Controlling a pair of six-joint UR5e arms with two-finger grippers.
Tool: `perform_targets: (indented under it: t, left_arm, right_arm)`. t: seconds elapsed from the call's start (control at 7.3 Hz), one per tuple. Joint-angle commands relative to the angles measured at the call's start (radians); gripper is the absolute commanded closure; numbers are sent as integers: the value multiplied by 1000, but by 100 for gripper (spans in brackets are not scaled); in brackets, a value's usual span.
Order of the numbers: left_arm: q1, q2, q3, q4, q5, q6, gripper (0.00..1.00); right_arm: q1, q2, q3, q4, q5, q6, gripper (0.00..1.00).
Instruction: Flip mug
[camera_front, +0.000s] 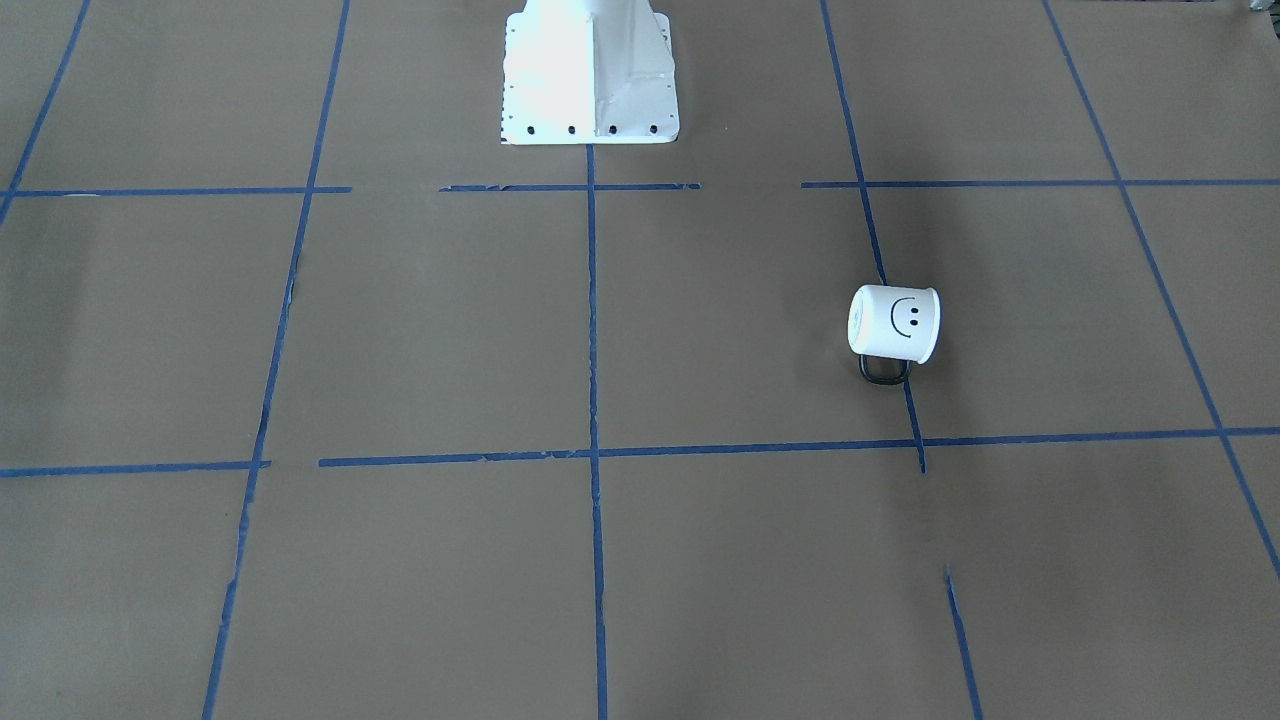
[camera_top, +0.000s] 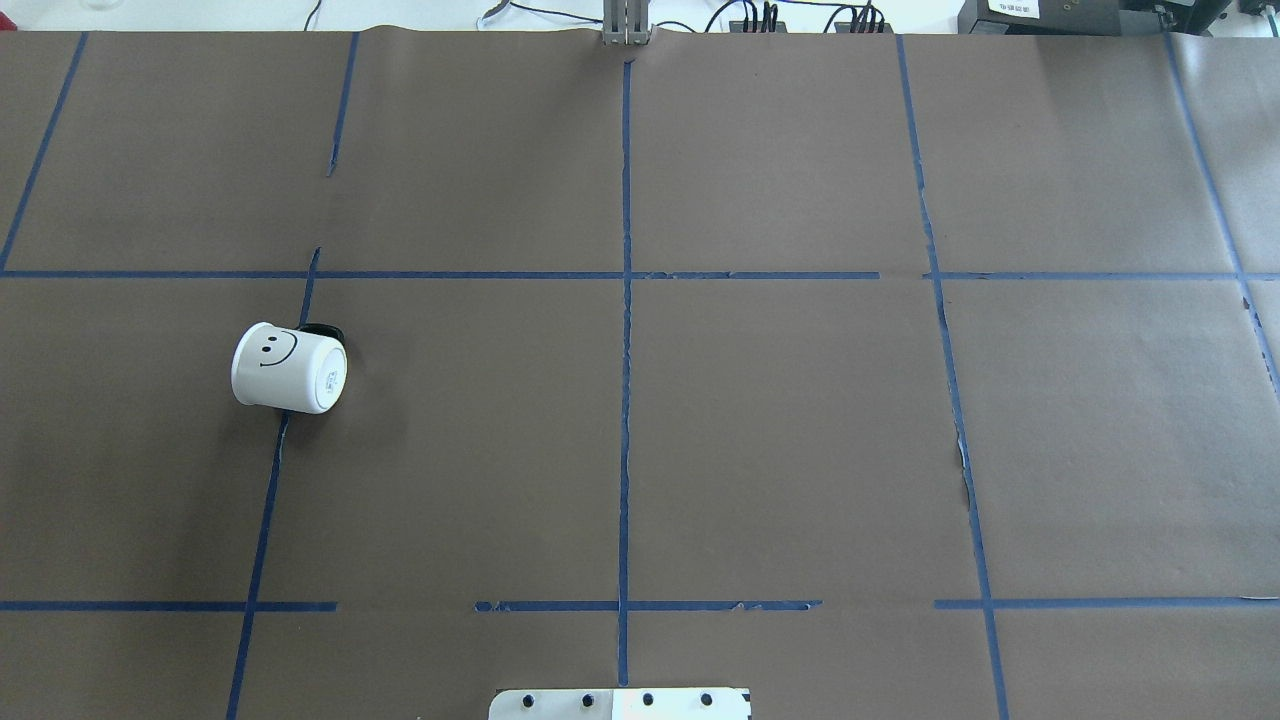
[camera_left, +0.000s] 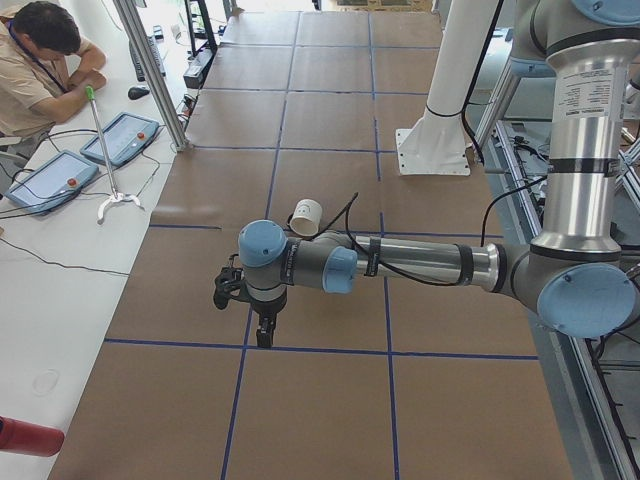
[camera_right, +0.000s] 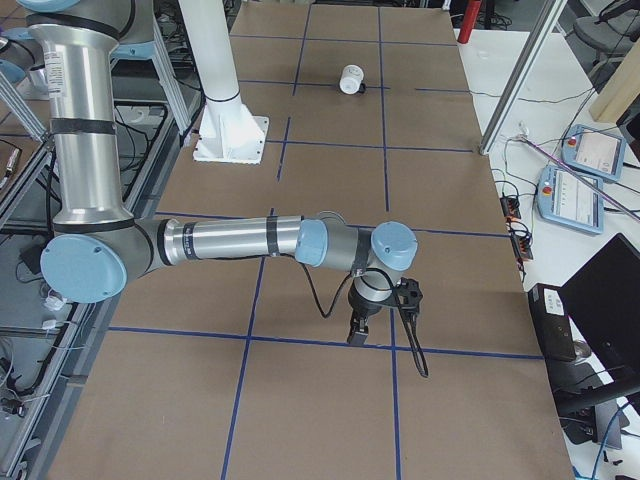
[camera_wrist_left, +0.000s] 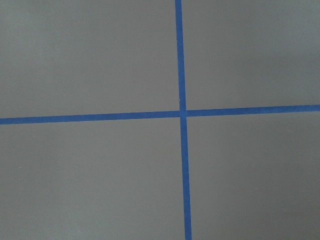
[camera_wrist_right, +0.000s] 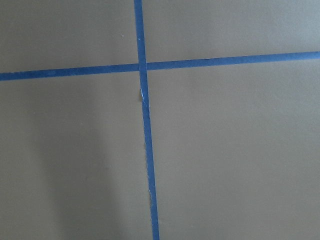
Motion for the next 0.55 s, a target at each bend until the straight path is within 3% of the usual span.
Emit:
perform_targets:
  t: [0.0, 0.41]
  left_arm:
    - [2, -1, 1, -8, 1, 0, 0]
    - [27, -24, -1, -28, 7, -14, 0]
  right_arm:
    - [0, 0, 0, 0, 0, 0, 0]
    - [0, 0, 0, 0, 0, 0, 0]
